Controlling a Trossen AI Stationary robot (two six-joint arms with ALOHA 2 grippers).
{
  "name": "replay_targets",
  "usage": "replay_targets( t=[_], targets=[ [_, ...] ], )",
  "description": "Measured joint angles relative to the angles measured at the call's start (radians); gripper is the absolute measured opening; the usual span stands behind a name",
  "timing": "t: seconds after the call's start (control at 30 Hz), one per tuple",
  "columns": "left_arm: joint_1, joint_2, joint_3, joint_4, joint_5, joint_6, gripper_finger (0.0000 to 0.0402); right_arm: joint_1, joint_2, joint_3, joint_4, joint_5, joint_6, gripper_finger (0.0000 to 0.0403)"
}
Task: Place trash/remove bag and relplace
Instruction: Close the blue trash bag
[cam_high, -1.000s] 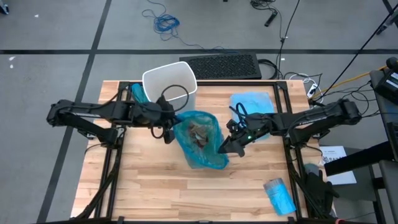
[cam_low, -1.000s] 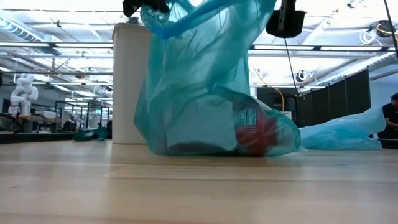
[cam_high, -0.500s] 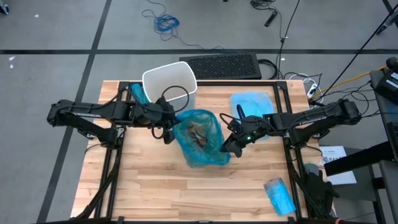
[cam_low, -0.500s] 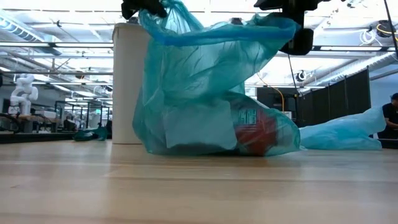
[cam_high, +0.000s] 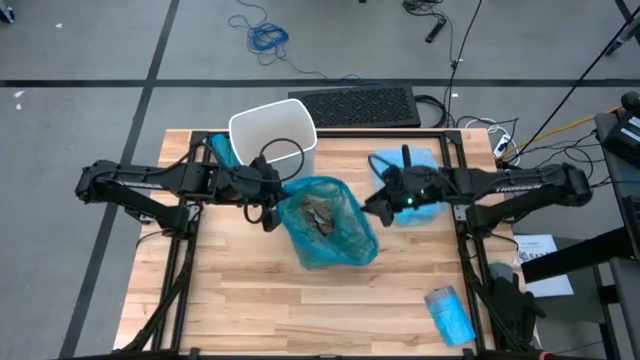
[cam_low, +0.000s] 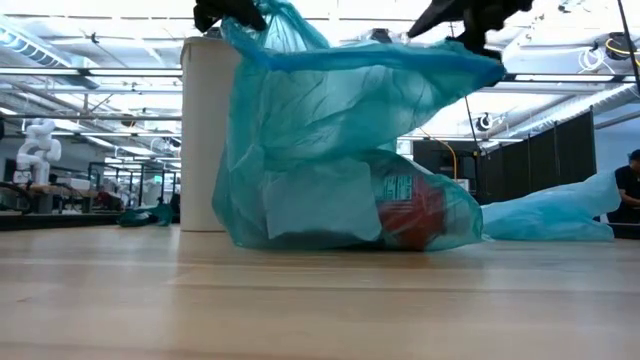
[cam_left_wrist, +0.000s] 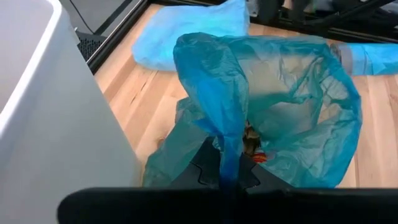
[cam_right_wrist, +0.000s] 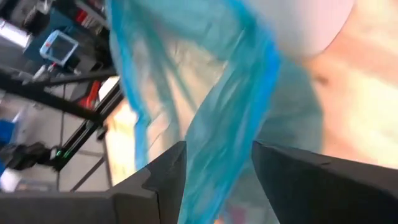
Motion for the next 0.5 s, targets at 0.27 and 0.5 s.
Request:
replay_targets(
  t=[0.27, 0.5],
  targets=[
    [0.0, 0.0, 0.0, 0.002, 0.0, 0.0, 0.0, -0.193, 0.08, 0.0, 0.06, -0.212, -0.136, 0.0174],
    [0.0, 0.0, 0.0, 0.003, 0.0, 0.0, 0.0, -0.263, 0.165, 0.0, 0.218, -0.355, -0.165, 0.0174]
  ],
)
